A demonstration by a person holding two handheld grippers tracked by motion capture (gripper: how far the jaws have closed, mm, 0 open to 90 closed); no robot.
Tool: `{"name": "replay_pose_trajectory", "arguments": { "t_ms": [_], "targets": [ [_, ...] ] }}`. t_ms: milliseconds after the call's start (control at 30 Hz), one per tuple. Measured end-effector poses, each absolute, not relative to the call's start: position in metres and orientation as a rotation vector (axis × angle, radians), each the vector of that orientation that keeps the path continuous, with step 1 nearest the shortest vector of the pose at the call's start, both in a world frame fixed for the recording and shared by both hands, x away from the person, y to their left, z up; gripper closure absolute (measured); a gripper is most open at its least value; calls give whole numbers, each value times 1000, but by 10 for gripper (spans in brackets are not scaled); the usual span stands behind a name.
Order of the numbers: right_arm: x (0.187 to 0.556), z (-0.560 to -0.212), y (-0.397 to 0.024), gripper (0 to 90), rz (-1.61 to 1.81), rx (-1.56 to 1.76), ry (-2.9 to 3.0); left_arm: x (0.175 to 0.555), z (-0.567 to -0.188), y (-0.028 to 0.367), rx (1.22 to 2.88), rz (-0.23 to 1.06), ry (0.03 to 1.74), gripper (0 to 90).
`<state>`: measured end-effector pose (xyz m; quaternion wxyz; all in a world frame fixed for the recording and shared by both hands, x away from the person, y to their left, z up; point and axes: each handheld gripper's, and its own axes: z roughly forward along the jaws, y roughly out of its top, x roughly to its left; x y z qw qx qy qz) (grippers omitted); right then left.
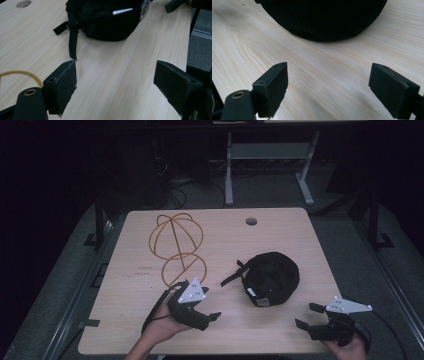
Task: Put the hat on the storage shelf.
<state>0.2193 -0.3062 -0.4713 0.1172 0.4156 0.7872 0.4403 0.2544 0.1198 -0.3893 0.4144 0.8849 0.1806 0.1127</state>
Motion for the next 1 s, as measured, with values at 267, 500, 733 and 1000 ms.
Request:
{"name": "replay_pose_trajectory", "arguments": {
  "t_ms": [267, 500, 733, 1000],
  "targets": [
    [219, -471, -307, 153, 1298, 1206, 2293, 257, -377, 90, 2231, 276, 375, 173],
    [219, -471, -308, 153, 1300, 1206, 2296, 259, -369, 62, 2256, 250, 290, 175],
    [220, -471, -309, 153, 1304, 1193, 2301, 267, -367, 35, 2285, 225, 245, 179],
    [219, -471, -309, 153, 1311, 1183, 2302, 276, -369, 10, 2338, 232, 186, 179]
  ]
}}
